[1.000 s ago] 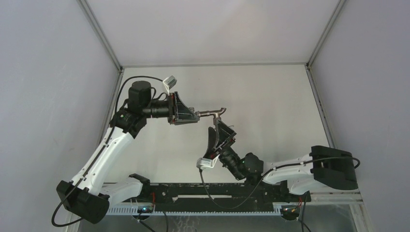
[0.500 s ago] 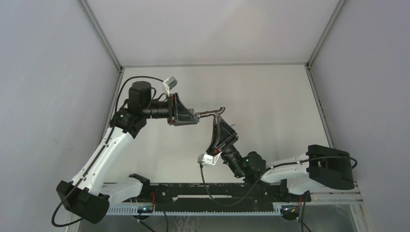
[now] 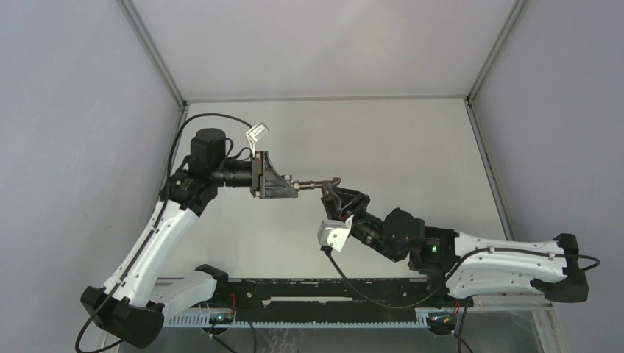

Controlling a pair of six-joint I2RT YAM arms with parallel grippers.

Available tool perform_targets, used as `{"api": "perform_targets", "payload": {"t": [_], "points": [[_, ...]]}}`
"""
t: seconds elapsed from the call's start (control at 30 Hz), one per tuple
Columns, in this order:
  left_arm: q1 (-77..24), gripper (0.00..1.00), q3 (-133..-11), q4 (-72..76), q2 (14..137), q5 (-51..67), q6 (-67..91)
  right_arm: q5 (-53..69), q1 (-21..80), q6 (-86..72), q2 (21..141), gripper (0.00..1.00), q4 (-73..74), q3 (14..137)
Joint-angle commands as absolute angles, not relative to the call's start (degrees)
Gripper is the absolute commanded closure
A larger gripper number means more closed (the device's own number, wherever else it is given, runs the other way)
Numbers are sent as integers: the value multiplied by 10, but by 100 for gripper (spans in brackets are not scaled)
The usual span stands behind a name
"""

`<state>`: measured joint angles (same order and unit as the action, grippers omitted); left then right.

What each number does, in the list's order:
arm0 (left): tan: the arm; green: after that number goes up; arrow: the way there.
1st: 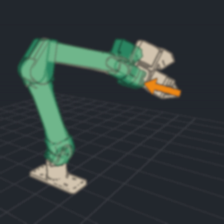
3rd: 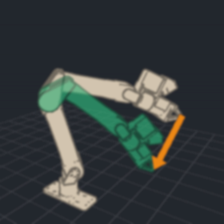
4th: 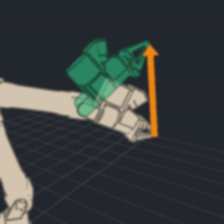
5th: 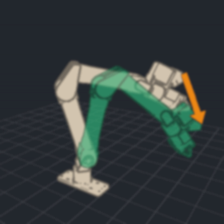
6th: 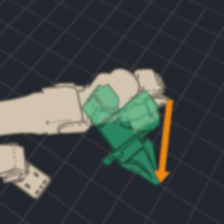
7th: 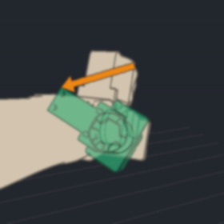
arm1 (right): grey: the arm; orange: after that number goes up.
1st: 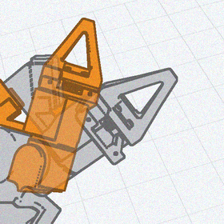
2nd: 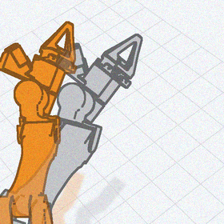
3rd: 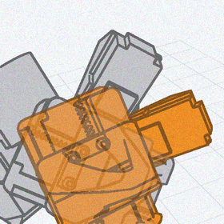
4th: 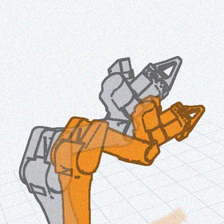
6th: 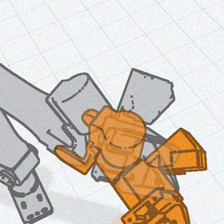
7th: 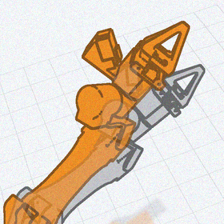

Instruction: Install the water faucets

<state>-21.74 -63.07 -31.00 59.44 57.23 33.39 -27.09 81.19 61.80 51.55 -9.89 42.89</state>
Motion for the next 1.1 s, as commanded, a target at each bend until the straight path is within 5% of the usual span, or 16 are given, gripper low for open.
{"api": "perform_targets", "payload": {"t": [0.0,0.27,0.57,0.77,1.07], "points": [[-218,100,-628,-321,576,546,214,-74,813,414,509,98,158,545],[-228,100,-593,-297,521,534,151,276,629,214,524,100,231,623],[-235,100,-521,-198,415,525,86,664,421,-191,611,100,53,633],[-239,100,-504,-189,387,523,34,756,409,-416,688,100,-74,633],[-240,100,-483,-147,351,539,5,732,360,-627,754,100,-138,616]]}}
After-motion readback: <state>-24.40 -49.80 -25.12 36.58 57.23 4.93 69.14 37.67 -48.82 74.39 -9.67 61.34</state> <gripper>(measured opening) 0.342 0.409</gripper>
